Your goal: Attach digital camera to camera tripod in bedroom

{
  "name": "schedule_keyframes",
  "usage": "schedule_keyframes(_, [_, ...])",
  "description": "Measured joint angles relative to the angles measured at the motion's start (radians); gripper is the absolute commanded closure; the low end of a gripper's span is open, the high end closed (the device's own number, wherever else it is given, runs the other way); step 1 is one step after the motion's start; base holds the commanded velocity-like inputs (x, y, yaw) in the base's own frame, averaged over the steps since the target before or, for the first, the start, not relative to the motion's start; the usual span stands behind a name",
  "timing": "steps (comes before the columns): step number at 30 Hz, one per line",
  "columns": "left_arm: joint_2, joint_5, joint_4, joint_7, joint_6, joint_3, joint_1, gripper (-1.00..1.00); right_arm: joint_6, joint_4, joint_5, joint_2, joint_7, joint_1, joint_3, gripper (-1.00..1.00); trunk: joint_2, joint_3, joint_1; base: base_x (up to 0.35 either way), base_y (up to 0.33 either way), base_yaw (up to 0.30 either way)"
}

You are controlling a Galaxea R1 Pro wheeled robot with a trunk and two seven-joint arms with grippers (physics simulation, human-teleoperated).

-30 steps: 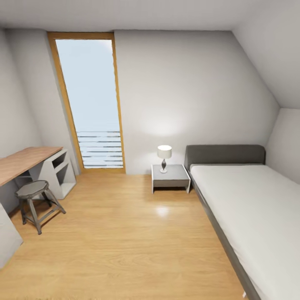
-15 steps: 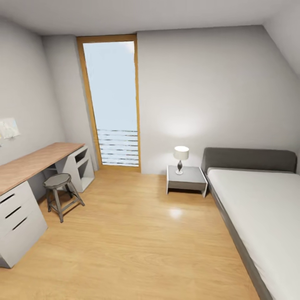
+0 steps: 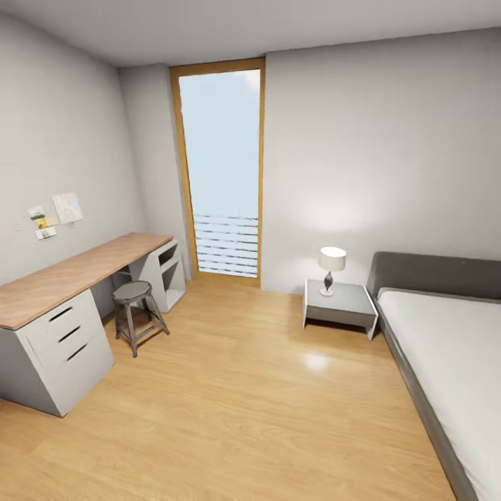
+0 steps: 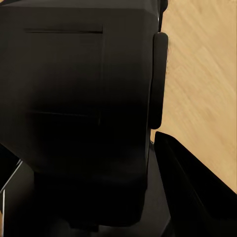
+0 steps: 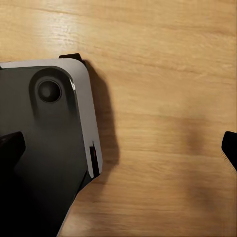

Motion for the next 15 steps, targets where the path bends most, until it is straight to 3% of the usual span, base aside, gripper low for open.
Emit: schedule_keyframes(15, [0.000,0.001,0.000,0.001,-0.001,0.000,0.000,1.00,0.000,0.000,0.000,0.000,0.000,0.000,0.000,-1.00,0.000,0.000,0.000,0.000,0.000,0.280])
